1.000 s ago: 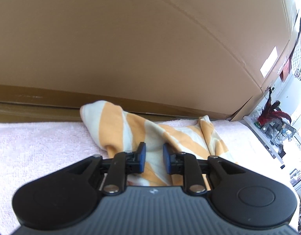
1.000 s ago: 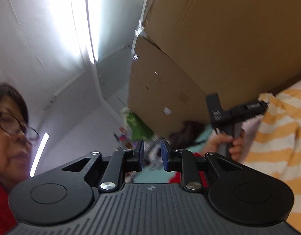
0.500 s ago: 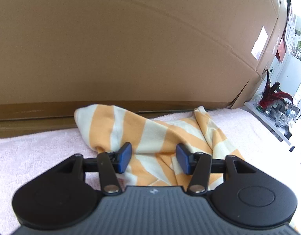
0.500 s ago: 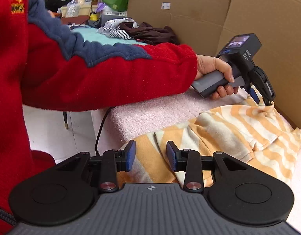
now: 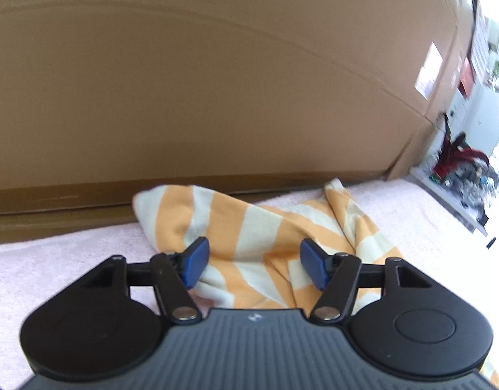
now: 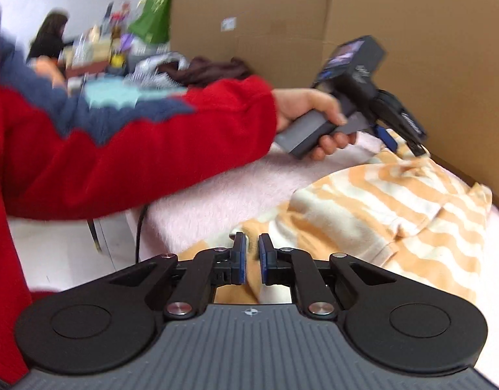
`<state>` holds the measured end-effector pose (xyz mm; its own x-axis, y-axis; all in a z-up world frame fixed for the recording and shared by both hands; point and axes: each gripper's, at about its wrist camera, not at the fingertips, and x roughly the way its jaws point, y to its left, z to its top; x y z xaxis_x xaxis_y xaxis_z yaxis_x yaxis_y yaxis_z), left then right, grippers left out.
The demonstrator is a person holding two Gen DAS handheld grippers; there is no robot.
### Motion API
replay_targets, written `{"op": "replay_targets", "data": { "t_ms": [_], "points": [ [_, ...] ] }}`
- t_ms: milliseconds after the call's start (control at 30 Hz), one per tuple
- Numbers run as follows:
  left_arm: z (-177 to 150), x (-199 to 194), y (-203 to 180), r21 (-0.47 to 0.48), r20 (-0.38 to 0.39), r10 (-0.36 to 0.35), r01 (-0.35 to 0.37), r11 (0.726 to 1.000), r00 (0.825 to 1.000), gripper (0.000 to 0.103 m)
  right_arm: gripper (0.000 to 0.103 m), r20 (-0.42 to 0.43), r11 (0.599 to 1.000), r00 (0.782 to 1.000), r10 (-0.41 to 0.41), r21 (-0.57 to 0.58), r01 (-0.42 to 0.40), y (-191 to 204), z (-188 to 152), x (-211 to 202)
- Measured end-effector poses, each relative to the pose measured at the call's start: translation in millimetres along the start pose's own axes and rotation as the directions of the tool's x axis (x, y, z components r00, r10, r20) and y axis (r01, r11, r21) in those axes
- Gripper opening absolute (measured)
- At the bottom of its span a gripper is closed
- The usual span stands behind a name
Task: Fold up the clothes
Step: 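Lay the sleeve over the shirt with the right gripper while the left gripper holds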
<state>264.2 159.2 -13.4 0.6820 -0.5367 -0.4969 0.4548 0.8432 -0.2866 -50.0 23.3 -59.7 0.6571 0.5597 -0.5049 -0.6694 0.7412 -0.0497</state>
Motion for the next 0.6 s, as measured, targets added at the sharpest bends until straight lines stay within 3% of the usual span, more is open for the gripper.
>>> {"op": "replay_targets", "data": {
  "t_ms": [133, 233, 367, 533, 600],
  "points": [
    [6.4, -18.3, 18.3, -0.086, 0.043, -0.020, 0.024, 0.996, 0.999, 0.076, 0.009, 0.084, 0.993, 0.994, 0.068, 0.086, -0.075, -9.5, 8.5, -19.9],
    [7.9, -24.7, 24.3, -0.113, 0.062, -0.041, 0.048, 0.993, 0.997, 0.077, 0.009, 0.118, 0.987, 0.985, 0.123, 0.092, -0.135, -7.8, 11.5, -30.8],
    [3.7, -13.1, 14.7, -0.061, -0.001, -0.027, 0.027, 0.998, 1.000, 0.077, 0.009, 0.117, 0.982, 0.980, 0.161, 0.076, -0.171, -1.7, 12.3, -35.5],
    [-3.8, 2.5, -3.1, 0.020, -0.038, 0.028, -0.027, 0.999, 0.999, 0.071, 0.010, 0.125, 0.968, 0.972, 0.201, 0.124, -0.216, -3.7, 4.7, -39.7],
    [-5.4, 4.1, -10.6, 0.066, -0.023, 0.053, -0.051, 0.997, 0.998, 0.057, 0.010, 0.121, 0.968, 0.972, 0.201, 0.129, -0.216, -1.7, 3.0, -42.2]
  ]
}}
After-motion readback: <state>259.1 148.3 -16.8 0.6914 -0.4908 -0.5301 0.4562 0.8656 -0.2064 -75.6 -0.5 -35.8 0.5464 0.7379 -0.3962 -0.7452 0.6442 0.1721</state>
